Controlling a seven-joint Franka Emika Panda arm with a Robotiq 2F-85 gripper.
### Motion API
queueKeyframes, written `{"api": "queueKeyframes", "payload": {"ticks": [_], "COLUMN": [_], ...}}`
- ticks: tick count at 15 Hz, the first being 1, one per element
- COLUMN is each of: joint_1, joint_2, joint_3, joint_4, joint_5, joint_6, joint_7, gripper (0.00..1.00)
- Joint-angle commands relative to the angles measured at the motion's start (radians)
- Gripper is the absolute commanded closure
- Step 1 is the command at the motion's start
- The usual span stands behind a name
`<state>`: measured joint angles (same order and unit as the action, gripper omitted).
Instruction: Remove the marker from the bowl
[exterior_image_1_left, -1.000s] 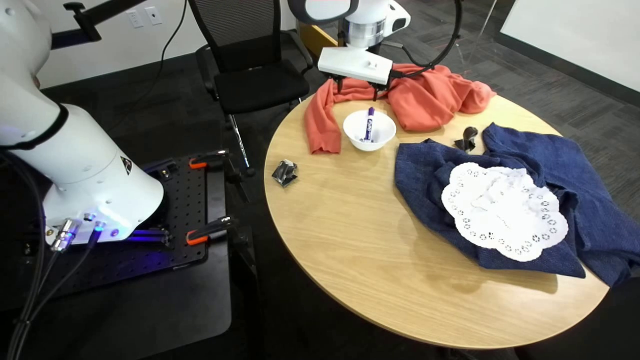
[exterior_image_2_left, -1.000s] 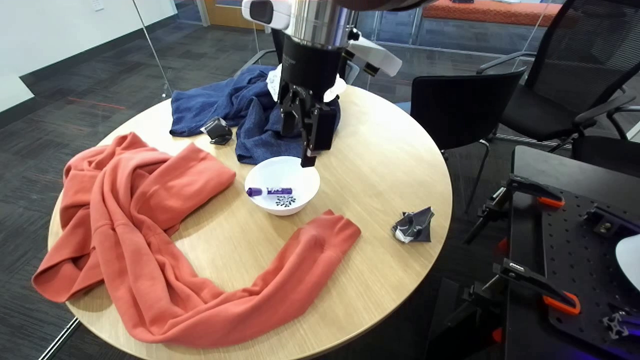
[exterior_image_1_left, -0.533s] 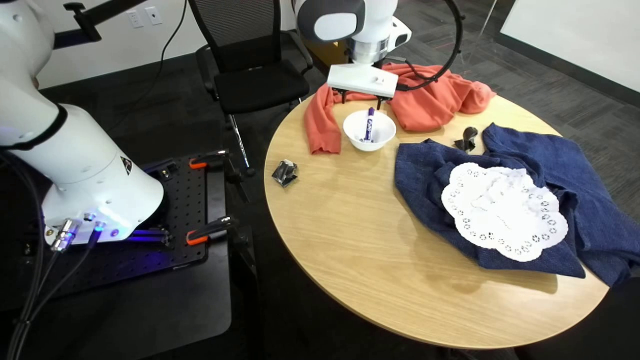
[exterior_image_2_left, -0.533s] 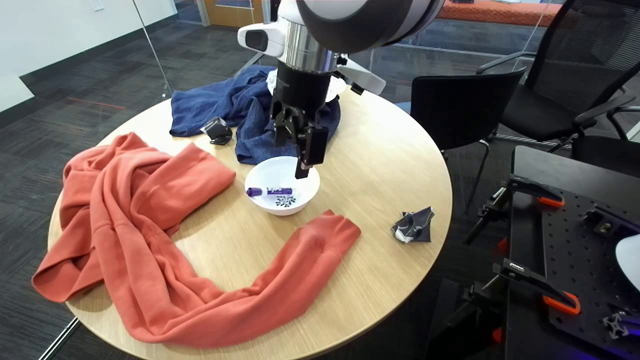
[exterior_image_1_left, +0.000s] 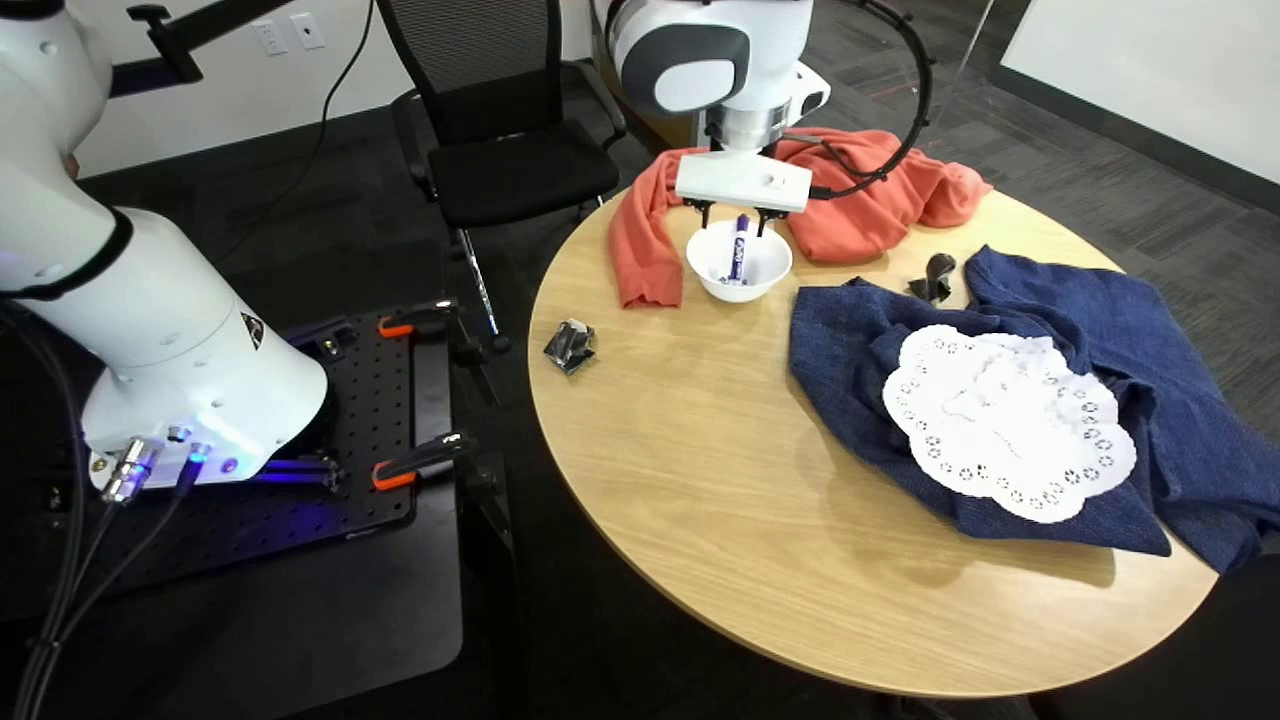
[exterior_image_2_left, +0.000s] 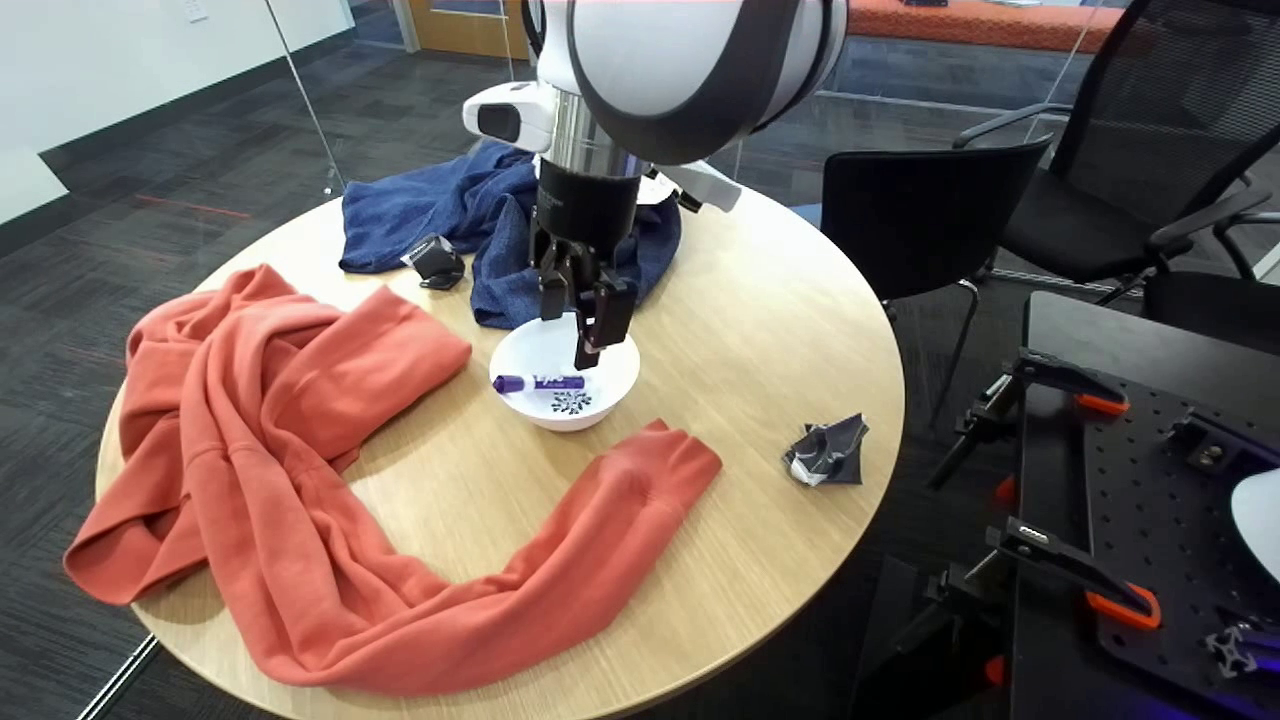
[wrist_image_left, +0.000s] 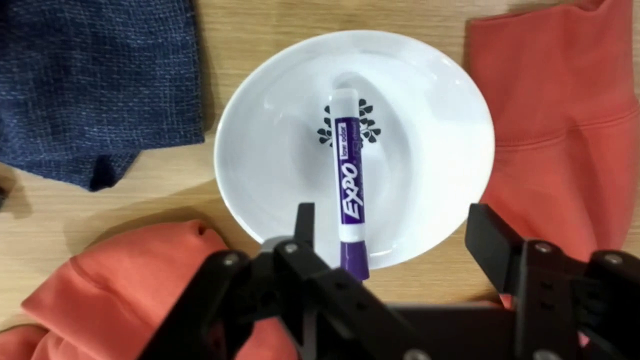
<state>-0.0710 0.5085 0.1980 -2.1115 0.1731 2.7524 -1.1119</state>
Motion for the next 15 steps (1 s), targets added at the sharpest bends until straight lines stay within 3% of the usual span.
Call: {"api": "queueKeyframes", "payload": {"ticks": [1,15], "joint_1": [-0.015,-0.009], "joint_2": [0.048,0.176], "joint_3": [0.011,0.012], "joint_4": [0.048,0.154], "joint_5": [-0.048,-0.116], "joint_6": [0.011,-0.007], "joint_7": [0.025,0.059], "gripper": [0.19,0.24]}}
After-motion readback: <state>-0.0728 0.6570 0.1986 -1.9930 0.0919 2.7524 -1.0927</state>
